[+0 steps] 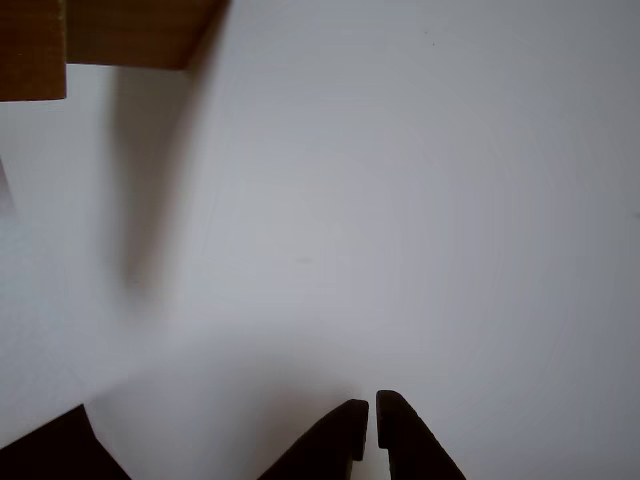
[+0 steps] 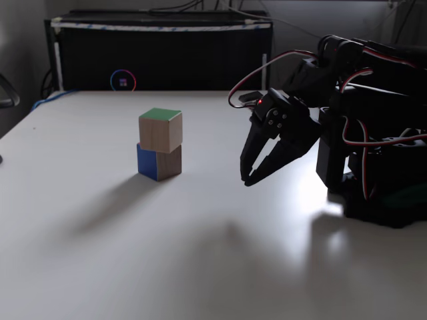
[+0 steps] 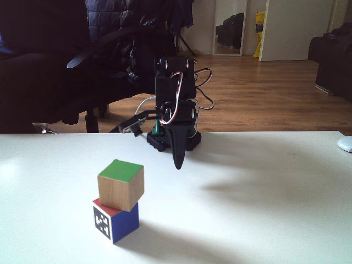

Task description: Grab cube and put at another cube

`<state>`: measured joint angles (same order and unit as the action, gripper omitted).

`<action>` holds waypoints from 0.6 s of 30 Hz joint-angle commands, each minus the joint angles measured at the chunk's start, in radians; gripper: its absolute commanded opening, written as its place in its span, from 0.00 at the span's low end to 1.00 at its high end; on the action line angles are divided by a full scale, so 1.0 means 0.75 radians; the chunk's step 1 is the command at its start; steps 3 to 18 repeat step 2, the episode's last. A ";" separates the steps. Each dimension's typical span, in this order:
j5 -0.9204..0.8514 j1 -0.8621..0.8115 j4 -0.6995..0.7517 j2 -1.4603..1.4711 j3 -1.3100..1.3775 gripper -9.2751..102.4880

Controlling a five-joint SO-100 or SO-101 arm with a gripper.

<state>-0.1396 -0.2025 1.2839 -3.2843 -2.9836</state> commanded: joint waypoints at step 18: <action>-0.010 0.012 0.010 -0.006 0.020 0.08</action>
